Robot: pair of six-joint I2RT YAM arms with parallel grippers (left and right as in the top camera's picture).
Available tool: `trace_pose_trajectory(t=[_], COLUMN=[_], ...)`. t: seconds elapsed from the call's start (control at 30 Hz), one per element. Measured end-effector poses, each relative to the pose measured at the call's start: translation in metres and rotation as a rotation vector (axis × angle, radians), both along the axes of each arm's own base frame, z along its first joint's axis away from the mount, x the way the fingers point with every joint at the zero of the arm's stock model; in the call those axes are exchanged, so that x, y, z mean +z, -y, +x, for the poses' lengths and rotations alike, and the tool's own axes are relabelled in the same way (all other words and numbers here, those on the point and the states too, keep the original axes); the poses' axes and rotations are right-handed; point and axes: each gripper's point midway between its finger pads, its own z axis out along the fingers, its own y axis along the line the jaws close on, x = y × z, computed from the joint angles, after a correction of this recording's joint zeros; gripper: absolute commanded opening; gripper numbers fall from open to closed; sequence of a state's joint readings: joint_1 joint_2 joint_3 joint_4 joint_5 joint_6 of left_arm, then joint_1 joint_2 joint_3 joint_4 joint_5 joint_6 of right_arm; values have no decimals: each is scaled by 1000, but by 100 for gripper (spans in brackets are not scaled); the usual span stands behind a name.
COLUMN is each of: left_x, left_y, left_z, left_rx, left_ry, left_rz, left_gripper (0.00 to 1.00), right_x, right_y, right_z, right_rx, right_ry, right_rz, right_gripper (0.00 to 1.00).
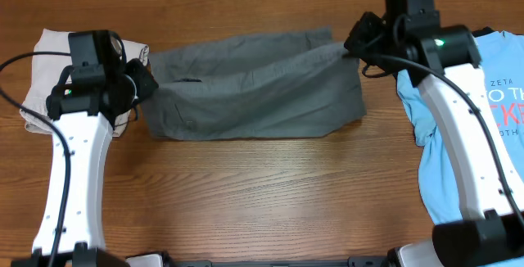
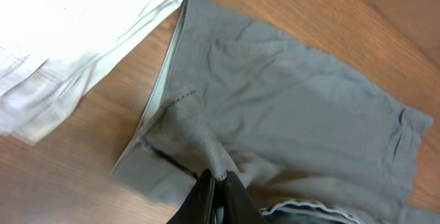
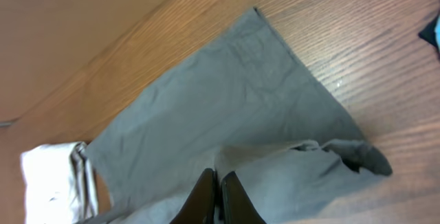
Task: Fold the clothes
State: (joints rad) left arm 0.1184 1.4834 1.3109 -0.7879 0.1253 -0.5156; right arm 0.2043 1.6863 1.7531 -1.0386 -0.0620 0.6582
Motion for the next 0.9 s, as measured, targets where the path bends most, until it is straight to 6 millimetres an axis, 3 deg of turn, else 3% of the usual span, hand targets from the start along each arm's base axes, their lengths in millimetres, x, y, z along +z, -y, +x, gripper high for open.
trace_pose_trajectory(t=[0.33,0.67,0.7,0.73,0.77,0.8,0.83,0.87,0.9], left_x=[-37,-92,-99,-104,-109,-111,-111,-109,-108], left_y=[14,7,4,2,-1,-3,-6,-7,-9], left_z=[56,87,88,89,90,91,94,97,98], left_rx=[-48,-23,-15,-7,0,3,2,5,8], left_ry=[49,18,7,-2,-8,-8,2,15,23], left_rz=[0,60,71,83,96,110,127,137,143], left_gripper=[6,7,11,22,43,72,93,100,100], right_x=[-80,-113,-118,-122,-127,-129,-131,-131,-128], right_y=[-5,-14,-15,-16,-16,-17,-18,-18,-19], right_z=[63,114,118,122,125,130,133,136,140], right_rx=[-23,-30,-30,-30,-31,-31,-29,-27,-25], right_ry=[-37,61,65,69,75,86,96,107,127], right_rz=[-46,-31,-29,-29,-28,-26,-26,-28,-27], right_gripper=[4,6,10,15,17,20,33,51,59])
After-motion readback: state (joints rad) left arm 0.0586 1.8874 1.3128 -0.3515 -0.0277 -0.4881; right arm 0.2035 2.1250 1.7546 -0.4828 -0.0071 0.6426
